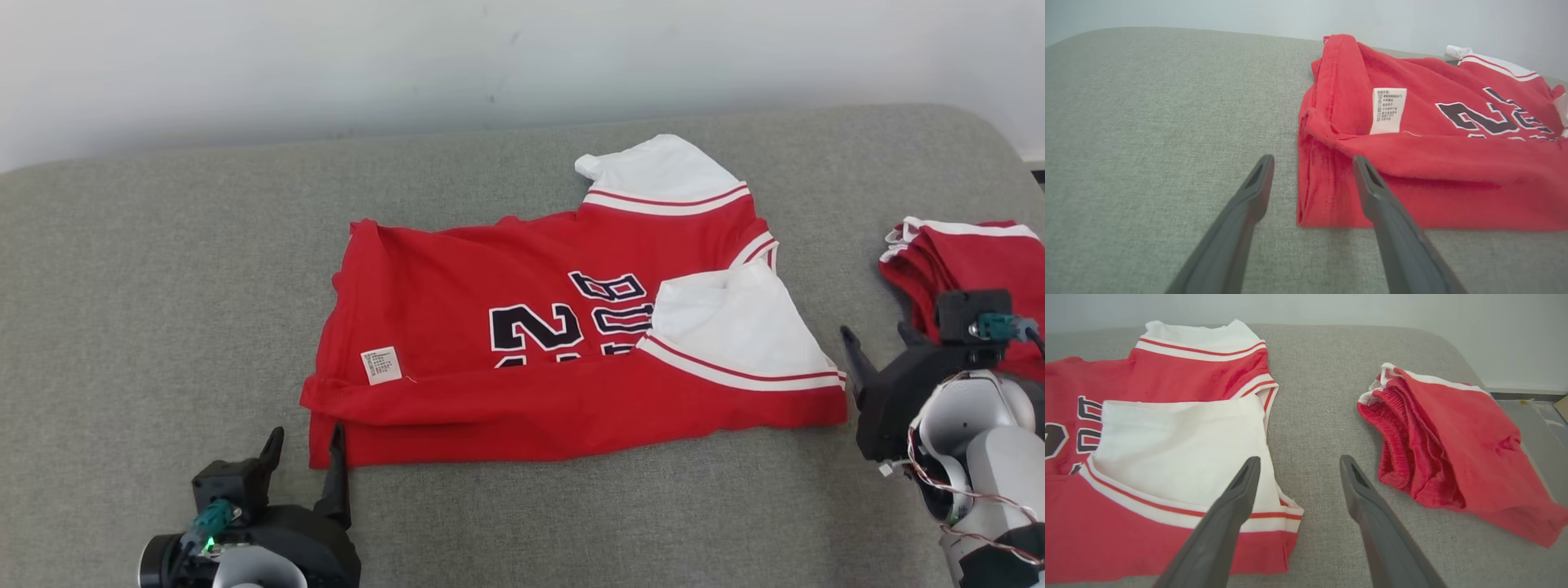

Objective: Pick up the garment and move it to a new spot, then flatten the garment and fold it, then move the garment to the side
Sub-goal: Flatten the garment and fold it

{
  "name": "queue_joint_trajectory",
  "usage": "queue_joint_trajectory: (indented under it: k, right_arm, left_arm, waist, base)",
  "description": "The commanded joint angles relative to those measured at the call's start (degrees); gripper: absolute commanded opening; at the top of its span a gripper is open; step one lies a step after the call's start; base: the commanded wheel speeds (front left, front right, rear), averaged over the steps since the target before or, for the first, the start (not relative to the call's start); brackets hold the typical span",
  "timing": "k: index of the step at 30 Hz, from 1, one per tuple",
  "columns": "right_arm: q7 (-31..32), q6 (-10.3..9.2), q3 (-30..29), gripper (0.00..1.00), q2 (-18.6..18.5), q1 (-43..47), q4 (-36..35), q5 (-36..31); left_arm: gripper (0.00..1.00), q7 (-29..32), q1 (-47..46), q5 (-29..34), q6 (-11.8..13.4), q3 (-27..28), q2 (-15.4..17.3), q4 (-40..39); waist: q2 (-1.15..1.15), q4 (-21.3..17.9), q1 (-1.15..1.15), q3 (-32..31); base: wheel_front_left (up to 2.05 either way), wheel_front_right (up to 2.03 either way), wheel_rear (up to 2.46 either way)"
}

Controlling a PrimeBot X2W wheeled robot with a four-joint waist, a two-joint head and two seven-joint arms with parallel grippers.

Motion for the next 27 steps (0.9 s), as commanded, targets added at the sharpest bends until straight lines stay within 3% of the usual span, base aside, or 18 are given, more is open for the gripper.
queue_joint_trajectory:
  k: [1, 13, 20, 21, 22, 23, 24, 25, 27]
  right_arm:
    - [0.7, -0.18, -0.6, 1.0, 0.5, 0.9, -0.6, -0.3]
    - [4.0, -0.18, -2.3, 1.0, 3.6, 0.5, 2.0, -2.4]
    - [8.3, -0.15, -2.6, 1.0, 6.1, 0.8, 5.7, 0.5]
    - [8.5, -0.07, -2.6, 1.0, 6.1, 0.9, 6.0, 0.9]
    - [8.9, -0.07, -2.7, 1.0, 6.3, 1.0, 6.3, 1.3]
    - [9.2, -0.06, -2.7, 0.94, 6.4, 1.1, 6.7, 1.7]
    - [9.5, -0.06, -2.4, 0.44, 6.4, 1.2, 6.9, 2.1]
    - [9.3, -0.04, -2.0, 0.0, 6.3, 1.4, 6.9, 2.5]
    - [9.1, -0.05, -1.8, 0.0, 5.8, 1.9, 6.9, 2.9]
  left_arm:
    - [1.0, 0.9, -0.3, 0.7, 0.7, -0.4, 0.4, -0.1]
    - [1.0, 6.5, -4.1, 3.5, 4.8, -2.6, 1.2, 3.2]
    - [1.0, 8.7, -4.2, 2.5, 4.5, -3.3, 0.5, 5.8]
    - [0.58, 9.1, -4.1, 2.2, 4.4, -3.4, 0.4, 6.2]
    - [0.48, 9.3, -3.9, 2.1, 4.1, -3.6, 0.4, 6.5]
    - [0.14, 9.4, -3.8, 1.8, 3.8, -3.7, 0.3, 6.7]
    - [0.0, 9.6, -3.6, 1.6, 3.5, -3.8, 0.2, 7.1]
    - [0.0, 9.8, -3.4, 1.6, 3.4, -3.9, 0.1, 7.3]
    - [0.0, 9.5, -3.0, 1.4, 3.1, -3.9, 0.1, 7.6]
  waist:
    - [0.0, -0.3, 0.01, 0.8]
    - [0.0, -0.3, 0.01, 4.4]
    - [0.0, 0.3, 0.01, 5.0]
    - [0.0, 0.3, 0.01, 5.0]
    - [0.0, 0.3, 0.01, 5.0]
    - [0.0, 0.4, 0.01, 4.9]
    - [0.0, 0.4, 0.01, 4.7]
    - [0.0, 0.4, 0.01, 4.5]
    - [0.0, 0.5, 0.01, 4.0]
  base:
    - [0.0, 0.0, 0.0]
    - [0.0, 0.0, 0.0]
    - [0.0, 0.0, 0.0]
    - [0.0, 0.0, 0.0]
    - [0.0, 0.0, 0.0]
    - [0.0, 0.0, 0.0]
    - [0.0, 0.0, 0.0]
    - [0.0, 0.0, 0.0]
    - [0.0, 0.0, 0.0]
